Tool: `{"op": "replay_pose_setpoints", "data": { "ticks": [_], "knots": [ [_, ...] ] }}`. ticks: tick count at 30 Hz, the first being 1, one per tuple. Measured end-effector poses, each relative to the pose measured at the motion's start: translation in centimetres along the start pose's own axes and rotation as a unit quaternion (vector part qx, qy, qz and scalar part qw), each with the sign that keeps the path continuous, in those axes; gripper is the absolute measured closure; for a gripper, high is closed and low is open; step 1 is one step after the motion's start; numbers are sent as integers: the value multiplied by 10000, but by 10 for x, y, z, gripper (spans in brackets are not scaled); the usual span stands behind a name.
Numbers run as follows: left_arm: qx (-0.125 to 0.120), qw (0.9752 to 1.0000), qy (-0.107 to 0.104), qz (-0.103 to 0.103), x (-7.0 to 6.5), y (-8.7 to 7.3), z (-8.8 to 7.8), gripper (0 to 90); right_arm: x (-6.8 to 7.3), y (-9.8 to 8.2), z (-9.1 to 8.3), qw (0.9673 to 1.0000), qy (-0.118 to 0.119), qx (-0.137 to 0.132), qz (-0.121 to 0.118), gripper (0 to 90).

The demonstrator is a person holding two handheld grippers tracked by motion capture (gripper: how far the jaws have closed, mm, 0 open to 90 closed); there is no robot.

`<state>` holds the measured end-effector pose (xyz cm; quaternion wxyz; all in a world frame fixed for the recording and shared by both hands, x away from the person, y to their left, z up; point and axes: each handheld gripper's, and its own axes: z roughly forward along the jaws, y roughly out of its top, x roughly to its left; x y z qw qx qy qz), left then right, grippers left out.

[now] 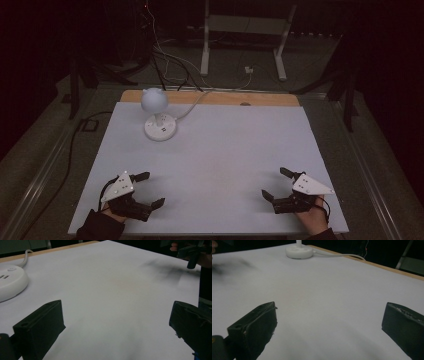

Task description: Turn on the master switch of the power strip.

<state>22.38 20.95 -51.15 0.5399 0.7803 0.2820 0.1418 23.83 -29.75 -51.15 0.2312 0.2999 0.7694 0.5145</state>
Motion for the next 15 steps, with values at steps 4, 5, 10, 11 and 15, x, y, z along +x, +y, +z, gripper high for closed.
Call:
{"op": "replay_pose_setpoints", "data": {
  "ticks": [4, 5, 10, 11, 15],
  "knots": [
    [-2, 10000, -44, 11, -1, 1, 1, 2, 2, 0, 2, 10000, 32, 24, -19, 0],
    [3, 10000, -58, 26, -2, 1, 1, 2, 2, 0, 2, 10000, 32, 33, -20, 0],
    [54, 9999, -113, 46, -3, 1, 3, 2, 2, 1, 2, 10000, -10, 17, -40, 0],
    [59, 9999, -117, 49, -4, 1, 4, 1, 2, 1, 2, 10000, -12, 22, -39, 0],
    [28, 9999, -141, 14, -5, 2, 4, 2, 1, 1, 1, 10000, -4, -24, -16, 0]
  ]
}}
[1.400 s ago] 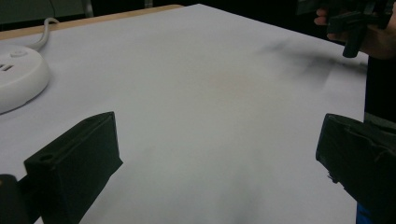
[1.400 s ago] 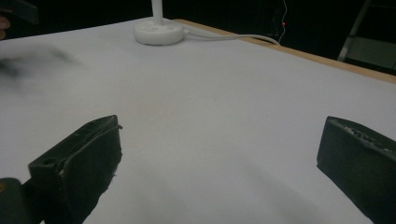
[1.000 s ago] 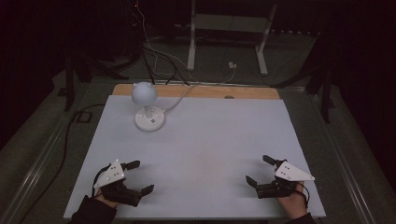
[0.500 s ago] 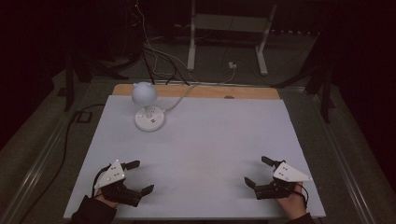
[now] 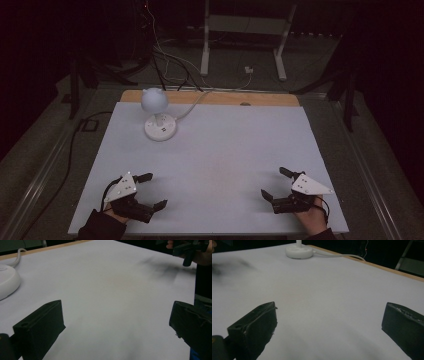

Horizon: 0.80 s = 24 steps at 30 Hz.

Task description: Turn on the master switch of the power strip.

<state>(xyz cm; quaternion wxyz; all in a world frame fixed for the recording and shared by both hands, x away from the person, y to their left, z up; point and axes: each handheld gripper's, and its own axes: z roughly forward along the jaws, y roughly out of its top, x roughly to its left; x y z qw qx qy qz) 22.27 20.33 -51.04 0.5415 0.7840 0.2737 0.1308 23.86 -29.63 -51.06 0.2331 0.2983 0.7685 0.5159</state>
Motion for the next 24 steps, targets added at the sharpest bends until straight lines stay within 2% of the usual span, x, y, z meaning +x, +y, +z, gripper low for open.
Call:
{"op": "replay_pose_setpoints", "data": {
  "ticks": [4, 13, 24],
  "knots": [
    [-12, 10000, -22, -51, -2, 3, 3, 2, 0, 1, -1, 10000, -31, -21, 1, 0],
    [123, 9998, -133, 68, -6, 17, 4, 2, 3, 3, -3, 10000, -80, -39, -32, 0],
    [76, 9999, 5, 145, -1, 39, 1, 2, 4, 4, -4, 10000, -67, -68, -15, 0]
  ]
}}
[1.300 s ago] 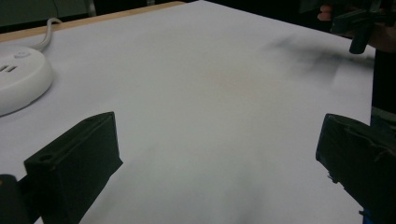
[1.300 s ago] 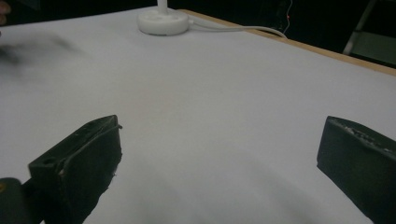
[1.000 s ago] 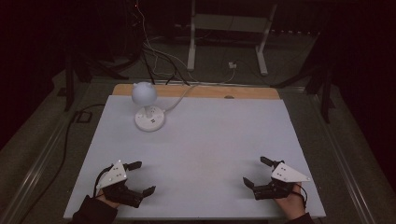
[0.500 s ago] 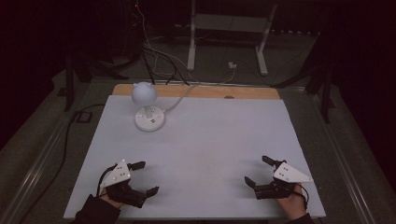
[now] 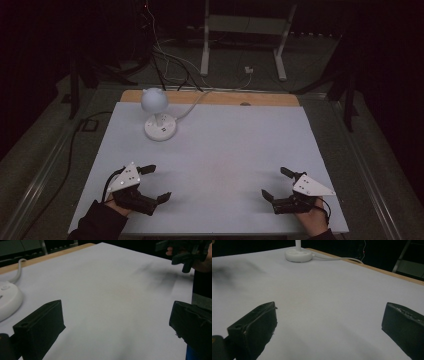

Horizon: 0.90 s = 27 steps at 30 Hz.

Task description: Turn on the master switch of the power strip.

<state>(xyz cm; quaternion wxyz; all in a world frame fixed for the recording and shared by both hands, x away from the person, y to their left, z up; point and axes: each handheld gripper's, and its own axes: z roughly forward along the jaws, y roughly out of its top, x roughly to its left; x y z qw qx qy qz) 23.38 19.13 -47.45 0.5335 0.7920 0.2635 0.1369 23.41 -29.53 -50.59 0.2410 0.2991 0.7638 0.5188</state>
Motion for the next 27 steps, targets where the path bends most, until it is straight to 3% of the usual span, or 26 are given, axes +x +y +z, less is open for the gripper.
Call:
{"op": "replay_pose_setpoints", "data": {
  "ticks": [17, 27],
  "knots": [
    [0, 9998, 179, 132, 10, 28, 12, 2, 0, 2, -3, 9999, -41, -113, -19, 0],
    [78, 9986, 510, 70, 21, 38, 24, 2, 0, 2, -2, 9999, -22, -119, 0, 0]
  ]
}}
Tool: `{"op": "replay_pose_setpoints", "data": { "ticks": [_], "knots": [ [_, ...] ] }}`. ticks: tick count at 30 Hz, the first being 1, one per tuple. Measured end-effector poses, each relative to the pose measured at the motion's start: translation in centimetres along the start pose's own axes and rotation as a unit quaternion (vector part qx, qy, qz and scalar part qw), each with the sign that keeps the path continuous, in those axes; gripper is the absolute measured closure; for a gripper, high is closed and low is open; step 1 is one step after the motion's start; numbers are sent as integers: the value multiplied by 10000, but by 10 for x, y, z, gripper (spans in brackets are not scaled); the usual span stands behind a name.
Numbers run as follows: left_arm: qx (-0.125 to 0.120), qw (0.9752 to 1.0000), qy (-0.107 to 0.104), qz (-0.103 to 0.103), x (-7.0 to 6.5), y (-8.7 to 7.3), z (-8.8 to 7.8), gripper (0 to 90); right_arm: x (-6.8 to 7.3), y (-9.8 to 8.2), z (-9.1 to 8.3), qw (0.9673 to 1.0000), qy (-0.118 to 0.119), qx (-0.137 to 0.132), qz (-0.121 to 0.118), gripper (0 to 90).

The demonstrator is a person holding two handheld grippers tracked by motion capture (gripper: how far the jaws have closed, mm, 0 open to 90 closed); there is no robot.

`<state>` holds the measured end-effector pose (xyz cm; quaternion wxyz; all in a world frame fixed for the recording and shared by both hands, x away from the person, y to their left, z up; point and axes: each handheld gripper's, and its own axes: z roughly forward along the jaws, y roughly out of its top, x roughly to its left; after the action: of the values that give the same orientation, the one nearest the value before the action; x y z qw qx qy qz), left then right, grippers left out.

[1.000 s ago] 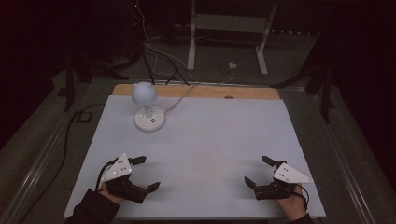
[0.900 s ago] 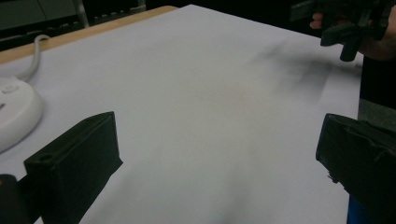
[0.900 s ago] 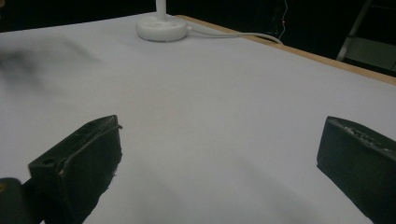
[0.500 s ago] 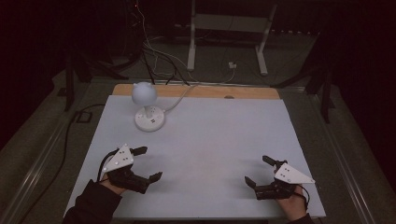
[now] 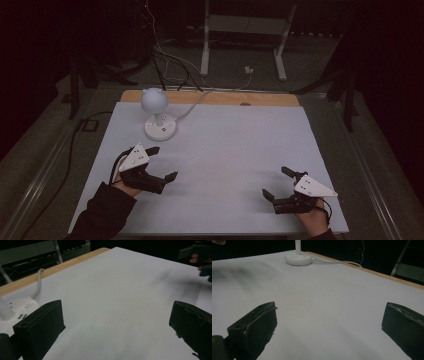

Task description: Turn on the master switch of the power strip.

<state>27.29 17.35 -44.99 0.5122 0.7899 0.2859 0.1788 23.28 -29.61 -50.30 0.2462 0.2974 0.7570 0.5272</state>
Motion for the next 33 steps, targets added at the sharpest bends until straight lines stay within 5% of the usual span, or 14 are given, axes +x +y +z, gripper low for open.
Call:
{"op": "replay_pose_setpoints", "data": {
  "ticks": [14, 23, 33],
  "knots": [
    [54, 9989, 457, -81, 12, 10, 23, 2, 0, 0, 0, 10000, 46, -4, 29, 0],
    [5, 9988, 450, -214, 18, 14, 35, 2, 0, 0, 0, 10000, 72, -10, 61, 0],
    [-66, 9938, 940, -586, 29, 16, 52, 2, 0, 0, -1, 9999, 83, -31, 69, 0]
  ]
}}
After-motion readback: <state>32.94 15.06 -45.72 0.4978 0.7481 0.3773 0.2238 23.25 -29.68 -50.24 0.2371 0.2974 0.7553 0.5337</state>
